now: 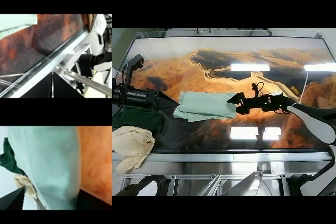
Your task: Fold the shirts.
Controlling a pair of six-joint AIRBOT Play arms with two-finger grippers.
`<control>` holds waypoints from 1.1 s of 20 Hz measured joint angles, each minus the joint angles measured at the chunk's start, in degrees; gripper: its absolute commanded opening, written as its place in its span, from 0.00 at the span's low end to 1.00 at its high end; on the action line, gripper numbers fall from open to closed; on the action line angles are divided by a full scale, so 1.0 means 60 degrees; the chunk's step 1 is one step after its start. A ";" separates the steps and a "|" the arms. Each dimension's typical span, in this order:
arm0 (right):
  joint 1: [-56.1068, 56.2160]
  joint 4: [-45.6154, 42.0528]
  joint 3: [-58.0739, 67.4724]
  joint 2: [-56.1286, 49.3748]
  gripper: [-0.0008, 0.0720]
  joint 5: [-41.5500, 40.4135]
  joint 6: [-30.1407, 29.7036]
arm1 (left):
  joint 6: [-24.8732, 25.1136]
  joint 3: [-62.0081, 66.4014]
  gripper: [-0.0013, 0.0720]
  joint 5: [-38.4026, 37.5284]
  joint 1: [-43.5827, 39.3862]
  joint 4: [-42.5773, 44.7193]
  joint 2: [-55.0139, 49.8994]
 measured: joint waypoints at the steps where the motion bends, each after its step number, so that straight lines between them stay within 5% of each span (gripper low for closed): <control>1: 0.0171 0.0040 0.0069 -0.0058 0.97 -0.0044 0.0022 | 0.0007 0.0000 0.05 0.0004 0.0000 0.0000 0.0000; 2: 0.0324 0.0087 0.0164 -0.0120 0.88 -0.0098 0.0022 | 0.0011 0.0000 0.05 0.0004 0.0000 0.0000 0.0000; 3: 0.0470 0.0102 0.0273 -0.0186 0.55 -0.0211 0.0022 | 0.0029 0.0000 0.05 0.0004 0.0000 0.0000 0.0000; 5: 0.0652 0.0259 0.0488 -0.0277 0.10 -0.0419 -0.0018 | 0.0029 0.0000 0.05 0.0007 0.0000 0.0004 0.0000; 6: 0.0703 0.0412 0.0605 -0.0310 0.03 -0.0466 -0.0117 | 0.0029 -0.0004 0.05 0.0007 0.0000 0.0000 0.0000; 11: 0.0459 0.1107 0.1147 0.0244 0.03 -0.0390 -0.0423 | 0.0025 -0.0004 0.05 0.0018 0.0000 0.0007 0.0000; 15: -0.1734 0.0459 0.1351 0.2047 0.03 -0.0430 -0.0004 | 0.0025 -0.0004 0.05 0.0047 0.0000 0.0015 0.0000; 22: -0.8881 -0.5890 0.1421 0.5865 0.03 0.0790 0.3275 | 0.0022 -0.0004 0.05 0.0036 0.0000 0.0029 0.0000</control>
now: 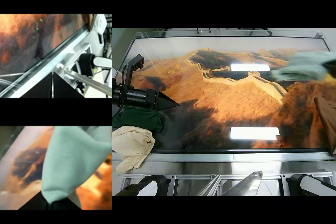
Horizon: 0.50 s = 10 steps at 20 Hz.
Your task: Fold the shirts.
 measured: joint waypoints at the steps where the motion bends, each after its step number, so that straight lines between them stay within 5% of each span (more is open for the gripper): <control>1: -0.0871 -0.0940 -0.0051 0.0215 0.03 0.0397 0.0251 | 0.0000 0.0000 0.05 -0.0011 0.0000 0.0000 0.0000; 6: -0.3865 -0.4273 -0.1337 0.0616 0.05 0.1614 0.0820 | 0.0000 0.0000 0.05 -0.0025 -0.0237 0.0040 0.0000; 7: -0.4200 -0.4568 -0.1650 0.0590 0.22 0.1701 0.0845 | 0.0000 0.0000 0.05 -0.0029 -0.0368 0.0040 0.0000; 9: -0.4707 -0.5064 -0.2106 0.0430 1.00 0.1880 0.0903 | -0.0004 0.0000 0.05 -0.0040 -0.0663 0.0040 0.0000; 10: -0.4830 -0.5169 -0.2218 0.0372 0.98 0.1953 0.0925 | -0.0004 0.0000 0.05 -0.0066 -0.0798 0.0044 0.0000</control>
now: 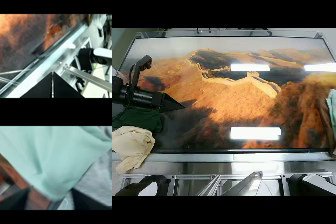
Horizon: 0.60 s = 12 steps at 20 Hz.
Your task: Fold the shirts.
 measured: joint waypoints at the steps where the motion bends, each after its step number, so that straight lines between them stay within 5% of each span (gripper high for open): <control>1: -0.0106 -0.0058 -0.0091 -0.0044 0.98 0.0073 0.0011 | 0.0000 0.0000 0.05 -0.0055 -0.0142 0.0000 0.0000; 9: 0.0029 0.1523 -0.0164 0.0321 0.97 0.2816 0.1086 | -0.0018 0.0000 0.04 -0.0627 -0.0616 -0.0004 0.0000; 10: 0.0382 0.2025 -0.0164 0.0466 0.86 0.3045 0.1089 | -0.0018 0.0000 0.04 -0.0692 -0.0627 0.0000 0.0000; 11: 0.0841 0.2532 -0.0164 0.0608 0.20 0.3107 0.1071 | -0.0015 0.0018 0.04 -0.0809 -0.0637 0.0000 0.0000; 12: 0.1472 0.3195 -0.0164 0.0776 0.07 0.3060 0.0827 | -0.0011 0.0076 0.04 -0.0969 -0.0641 0.0000 -0.0004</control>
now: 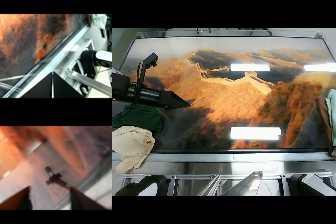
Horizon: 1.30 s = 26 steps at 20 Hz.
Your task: Fold the shirts.
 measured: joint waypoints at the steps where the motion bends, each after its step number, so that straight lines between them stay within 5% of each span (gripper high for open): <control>1: 0.0754 0.0827 0.0000 0.0178 0.03 -0.0204 -0.0390 | 0.0007 0.0135 0.04 -0.0197 0.0000 0.0004 -0.0004; 6: 0.5045 0.4798 -0.0015 0.1271 0.03 -0.2087 -0.3770 | 0.0018 0.1279 0.04 -0.0765 -0.0102 0.0007 0.0040; 10: 0.8626 0.4870 -0.0459 0.2448 0.03 -0.4459 -0.5348 | 0.0018 0.0903 0.04 -0.1268 -0.0747 0.0015 0.0572; 15: 1.0801 0.3894 -0.0973 0.3053 0.03 -0.6586 -0.5694 | -0.0011 -0.0699 0.04 -0.2426 -0.1574 0.0029 0.1705; 26: 1.1307 0.3636 -0.1093 0.3118 0.03 -0.7195 -0.5759 | -0.0011 -0.2011 0.04 -0.2973 -0.1810 0.0022 0.2707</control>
